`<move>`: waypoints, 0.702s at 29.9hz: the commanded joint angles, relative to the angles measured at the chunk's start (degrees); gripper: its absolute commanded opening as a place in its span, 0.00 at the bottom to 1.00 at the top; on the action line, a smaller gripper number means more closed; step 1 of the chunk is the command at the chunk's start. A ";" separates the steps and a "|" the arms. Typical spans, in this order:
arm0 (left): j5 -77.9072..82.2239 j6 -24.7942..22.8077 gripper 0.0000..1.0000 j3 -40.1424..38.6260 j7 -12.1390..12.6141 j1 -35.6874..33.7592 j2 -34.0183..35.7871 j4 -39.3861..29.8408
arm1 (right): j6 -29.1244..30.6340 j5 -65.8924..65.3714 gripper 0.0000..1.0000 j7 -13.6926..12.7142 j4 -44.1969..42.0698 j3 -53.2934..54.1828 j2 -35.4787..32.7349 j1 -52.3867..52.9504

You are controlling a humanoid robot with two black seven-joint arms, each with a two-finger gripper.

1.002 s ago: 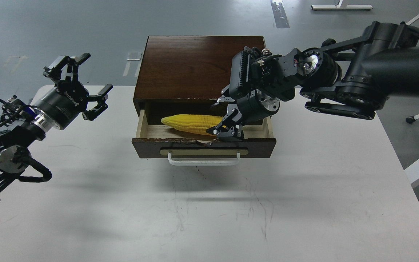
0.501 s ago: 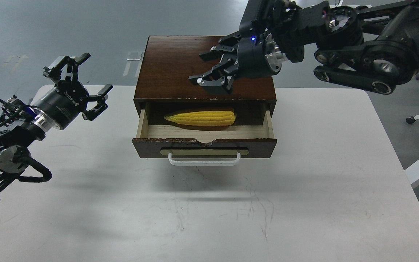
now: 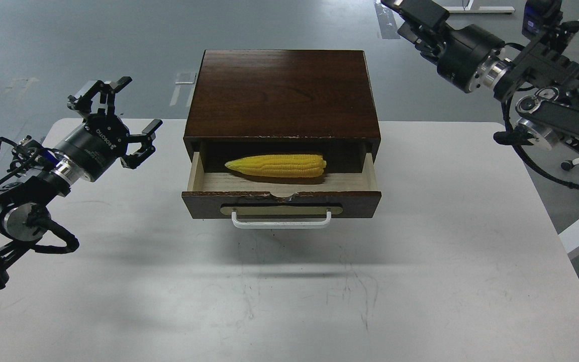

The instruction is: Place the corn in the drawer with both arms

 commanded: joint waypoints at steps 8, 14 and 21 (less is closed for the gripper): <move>-0.09 0.00 0.98 -1.39 0.00 1.78 -3.18 0.87 | 2.23 19.03 1.00 0.01 -6.87 21.77 4.55 -24.59; -0.09 0.00 0.98 -1.65 0.00 2.22 -3.09 1.14 | 7.41 22.28 1.00 0.01 -9.24 23.88 9.92 -29.17; -0.09 0.00 0.98 -1.83 0.00 2.92 -3.18 1.14 | 7.77 22.02 1.00 0.01 -9.59 23.80 13.34 -30.75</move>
